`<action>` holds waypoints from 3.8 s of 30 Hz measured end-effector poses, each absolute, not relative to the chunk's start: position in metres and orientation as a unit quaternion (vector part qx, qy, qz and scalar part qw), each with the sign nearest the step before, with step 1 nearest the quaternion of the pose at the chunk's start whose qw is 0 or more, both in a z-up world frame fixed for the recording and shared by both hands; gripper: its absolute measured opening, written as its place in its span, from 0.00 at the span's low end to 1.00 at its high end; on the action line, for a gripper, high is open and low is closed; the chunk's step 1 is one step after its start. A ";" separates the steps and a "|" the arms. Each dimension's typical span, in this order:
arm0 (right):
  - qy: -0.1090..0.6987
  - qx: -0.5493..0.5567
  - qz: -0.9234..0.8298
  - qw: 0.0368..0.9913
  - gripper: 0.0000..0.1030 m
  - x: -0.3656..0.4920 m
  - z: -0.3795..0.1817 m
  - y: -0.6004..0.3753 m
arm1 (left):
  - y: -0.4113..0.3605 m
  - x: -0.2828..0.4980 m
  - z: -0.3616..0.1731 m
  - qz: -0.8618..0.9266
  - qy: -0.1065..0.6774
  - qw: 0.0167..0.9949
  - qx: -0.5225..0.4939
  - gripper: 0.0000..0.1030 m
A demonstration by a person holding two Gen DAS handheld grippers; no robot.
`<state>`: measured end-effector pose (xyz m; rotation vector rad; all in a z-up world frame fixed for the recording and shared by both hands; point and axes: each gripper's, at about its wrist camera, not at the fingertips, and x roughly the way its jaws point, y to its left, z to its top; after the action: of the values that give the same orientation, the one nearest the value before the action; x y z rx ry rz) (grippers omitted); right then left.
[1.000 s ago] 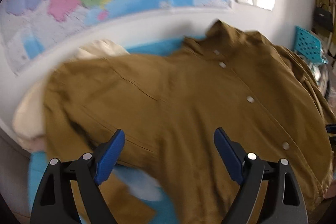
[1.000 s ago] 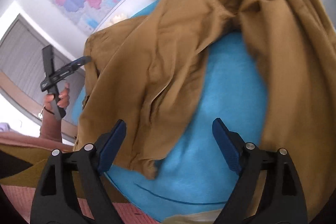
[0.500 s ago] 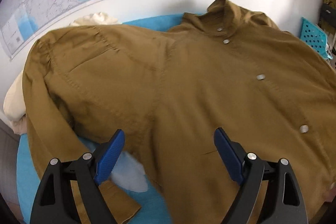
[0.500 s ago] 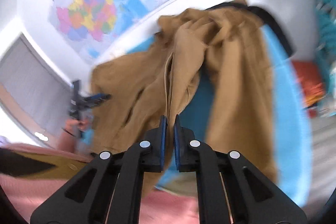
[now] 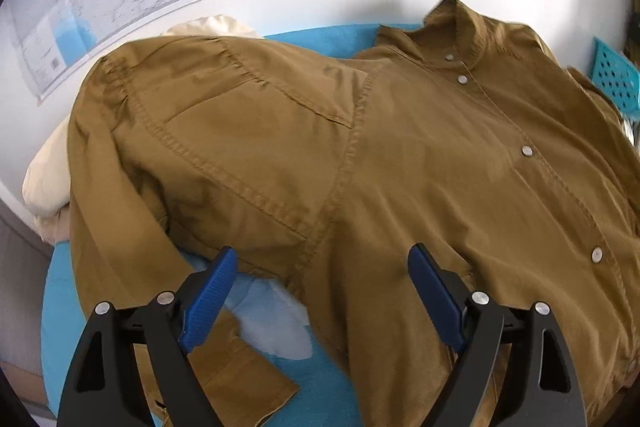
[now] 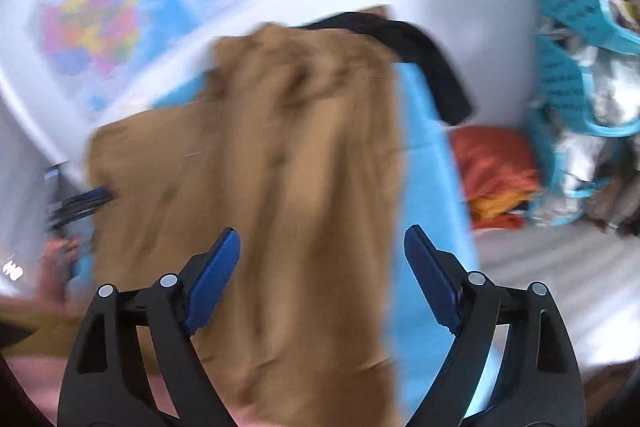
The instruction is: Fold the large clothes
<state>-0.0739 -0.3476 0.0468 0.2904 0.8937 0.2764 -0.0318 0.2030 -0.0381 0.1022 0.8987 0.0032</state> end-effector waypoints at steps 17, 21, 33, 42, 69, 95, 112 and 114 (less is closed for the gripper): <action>0.406 0.173 0.160 0.883 0.05 -0.030 0.072 -0.406 | 0.143 -0.016 -0.030 -0.061 0.425 0.902 0.054 0.83; 0.348 0.182 0.134 0.910 0.04 -0.025 0.136 -0.444 | 0.126 -0.009 -0.025 -0.084 0.418 0.902 0.060 0.83; 0.342 0.109 0.235 0.903 0.04 -0.015 0.232 -0.373 | 0.089 0.002 -0.015 -0.136 0.399 0.904 0.073 0.83; 0.363 -0.003 0.361 0.859 0.05 -0.002 0.260 -0.215 | 0.101 0.003 -0.005 -0.173 0.379 0.908 0.036 0.84; 0.484 0.057 0.417 0.767 0.66 0.093 0.112 -0.107 | 0.170 -0.016 -0.003 -0.195 0.351 0.915 -0.038 0.88; 0.408 0.132 0.423 0.798 0.68 0.094 0.092 -0.141 | 0.191 -0.042 0.027 -0.221 0.320 0.916 -0.101 0.94; 0.463 0.252 0.286 0.800 0.52 0.159 -0.020 -0.273 | 0.151 0.005 -0.049 -0.172 0.464 0.869 -0.010 0.38; 0.459 0.256 0.313 0.791 0.22 0.160 -0.017 -0.271 | 0.154 0.016 -0.045 -0.161 0.464 0.871 -0.005 0.30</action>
<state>0.1600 -0.2708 -0.0170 0.5513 0.9887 0.6733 0.0162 0.1542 -0.0448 -0.0094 0.9691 -0.3357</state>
